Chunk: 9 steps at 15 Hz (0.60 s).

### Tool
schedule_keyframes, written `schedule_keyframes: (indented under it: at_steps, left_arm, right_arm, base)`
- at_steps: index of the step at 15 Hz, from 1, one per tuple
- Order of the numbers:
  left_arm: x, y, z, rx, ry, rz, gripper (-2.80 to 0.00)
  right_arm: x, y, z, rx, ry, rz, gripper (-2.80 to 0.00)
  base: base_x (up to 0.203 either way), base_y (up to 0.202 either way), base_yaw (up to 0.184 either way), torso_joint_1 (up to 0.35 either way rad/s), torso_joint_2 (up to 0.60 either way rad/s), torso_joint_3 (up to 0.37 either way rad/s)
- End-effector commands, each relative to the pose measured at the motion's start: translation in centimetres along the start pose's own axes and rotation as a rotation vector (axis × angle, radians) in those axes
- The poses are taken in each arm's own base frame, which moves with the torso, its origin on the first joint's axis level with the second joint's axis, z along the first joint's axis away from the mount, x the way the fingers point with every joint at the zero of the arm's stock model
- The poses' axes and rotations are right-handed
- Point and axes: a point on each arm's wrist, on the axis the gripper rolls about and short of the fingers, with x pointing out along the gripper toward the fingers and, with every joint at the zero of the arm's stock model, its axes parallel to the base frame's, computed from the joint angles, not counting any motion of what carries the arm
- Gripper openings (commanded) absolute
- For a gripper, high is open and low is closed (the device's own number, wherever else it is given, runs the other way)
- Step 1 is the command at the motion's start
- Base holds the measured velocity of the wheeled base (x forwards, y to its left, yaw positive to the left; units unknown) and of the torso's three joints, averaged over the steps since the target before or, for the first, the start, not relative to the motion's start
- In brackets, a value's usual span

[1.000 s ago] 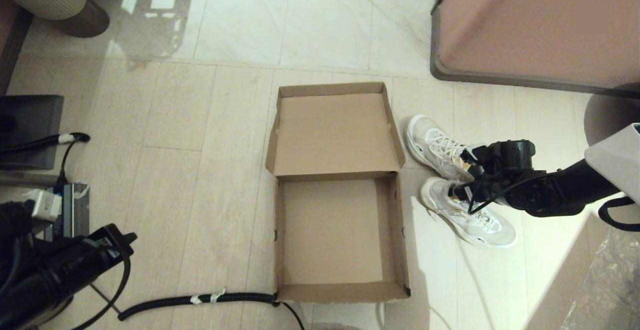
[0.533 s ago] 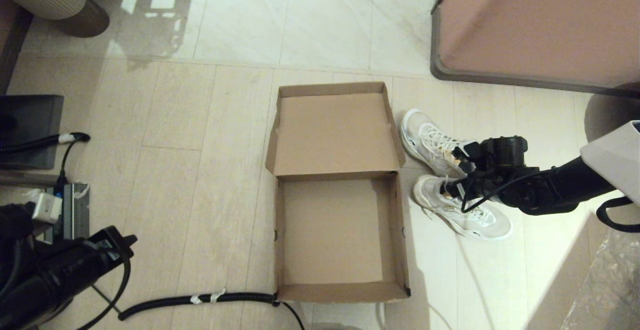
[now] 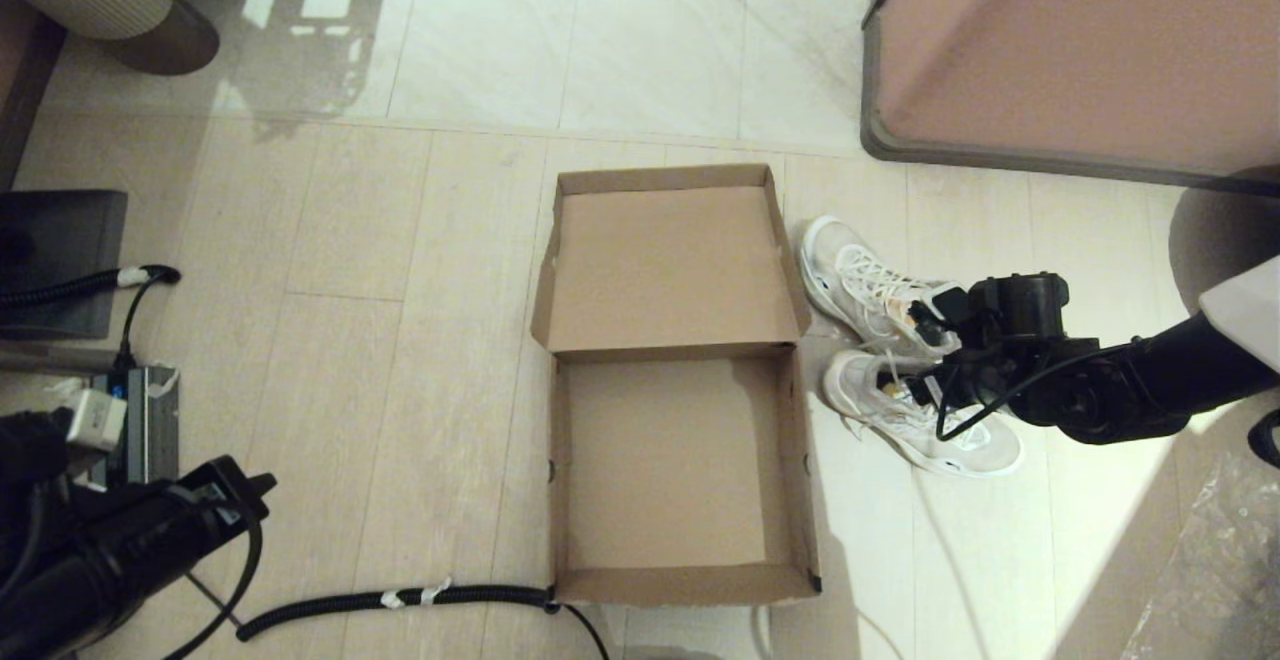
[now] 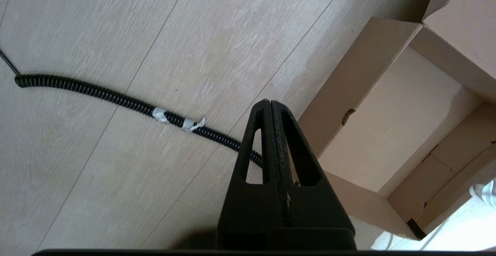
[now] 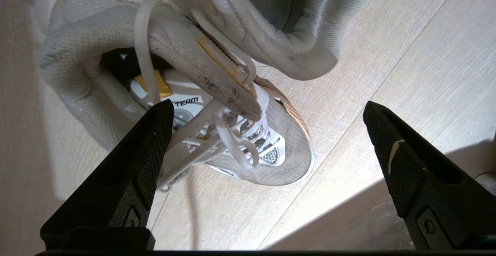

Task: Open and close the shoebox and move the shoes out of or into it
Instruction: Put the shoes into the shoe box

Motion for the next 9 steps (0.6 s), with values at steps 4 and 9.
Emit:
schedule_keyframes:
  at_steps: [4,9]
  left_arm:
    - [-0.6,0.2,-0.3,-0.003,-0.007,0.001,-2.8]
    - [-0.9,0.3,-0.6,-0.003,-0.004,0.003,-2.8]
  right_arm:
    - [0.0,1.1,0.8,-0.019,-0.028,0.022,0.0]
    - [0.8,3.0,1.1,-0.046,-0.036,0.053,0.0]
  base:
    - [0.0,0.0,0.0,0.0,0.0,0.0]
    - [0.0,0.0,0.0,0.0,0.0,0.0]
